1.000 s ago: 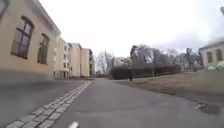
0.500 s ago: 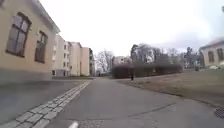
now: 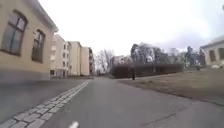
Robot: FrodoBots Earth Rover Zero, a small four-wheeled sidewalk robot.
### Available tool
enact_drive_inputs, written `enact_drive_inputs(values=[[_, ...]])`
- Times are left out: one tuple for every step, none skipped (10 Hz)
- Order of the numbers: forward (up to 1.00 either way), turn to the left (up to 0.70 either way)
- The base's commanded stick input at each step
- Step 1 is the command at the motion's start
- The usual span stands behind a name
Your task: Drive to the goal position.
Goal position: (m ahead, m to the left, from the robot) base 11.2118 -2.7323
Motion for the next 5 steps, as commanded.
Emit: enact_drive_inputs(values=[[0.7, 0.21], [0.7, 0.35], [0.7, 0.35], [0.7, 0.2], [0.7, 0.0]])
